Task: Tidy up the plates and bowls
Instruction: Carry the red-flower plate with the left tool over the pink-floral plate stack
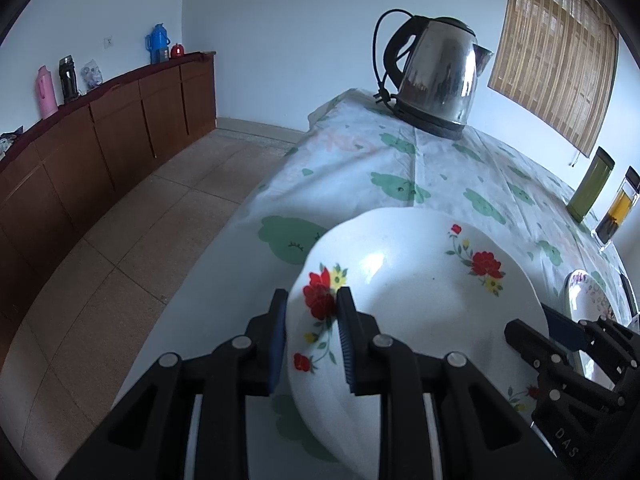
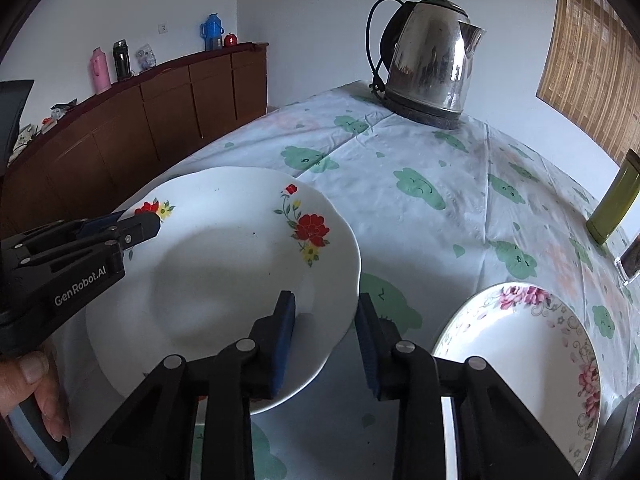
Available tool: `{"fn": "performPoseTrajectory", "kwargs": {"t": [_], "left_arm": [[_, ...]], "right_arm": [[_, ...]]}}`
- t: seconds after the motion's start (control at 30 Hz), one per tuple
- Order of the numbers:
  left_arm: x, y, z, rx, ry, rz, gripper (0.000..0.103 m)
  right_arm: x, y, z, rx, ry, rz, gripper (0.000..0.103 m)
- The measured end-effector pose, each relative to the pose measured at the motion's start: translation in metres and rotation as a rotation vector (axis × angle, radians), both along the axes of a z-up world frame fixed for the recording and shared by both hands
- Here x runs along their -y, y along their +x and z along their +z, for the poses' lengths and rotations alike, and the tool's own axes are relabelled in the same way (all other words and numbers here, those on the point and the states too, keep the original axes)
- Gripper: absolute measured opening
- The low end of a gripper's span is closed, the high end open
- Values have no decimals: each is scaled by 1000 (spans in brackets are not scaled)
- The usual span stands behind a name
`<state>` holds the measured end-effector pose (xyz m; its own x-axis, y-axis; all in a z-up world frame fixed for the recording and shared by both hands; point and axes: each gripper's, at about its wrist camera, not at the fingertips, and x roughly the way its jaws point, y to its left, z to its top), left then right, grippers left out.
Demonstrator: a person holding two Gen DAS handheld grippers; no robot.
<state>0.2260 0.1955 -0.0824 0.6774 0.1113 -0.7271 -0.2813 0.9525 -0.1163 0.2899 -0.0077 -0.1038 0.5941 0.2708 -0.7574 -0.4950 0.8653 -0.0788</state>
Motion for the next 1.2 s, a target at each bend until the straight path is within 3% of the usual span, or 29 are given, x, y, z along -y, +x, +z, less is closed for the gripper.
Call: {"fn": "performPoseTrajectory", "kwargs": {"t": [0.57, 1.2], "left_arm": [[16, -7, 19, 87, 1, -63, 22], [58, -14, 35, 168, 54, -152, 23]], "right_arm": [[26, -24, 26, 23, 51, -2, 31], [69, -44, 43, 57, 103, -43, 31]]}}
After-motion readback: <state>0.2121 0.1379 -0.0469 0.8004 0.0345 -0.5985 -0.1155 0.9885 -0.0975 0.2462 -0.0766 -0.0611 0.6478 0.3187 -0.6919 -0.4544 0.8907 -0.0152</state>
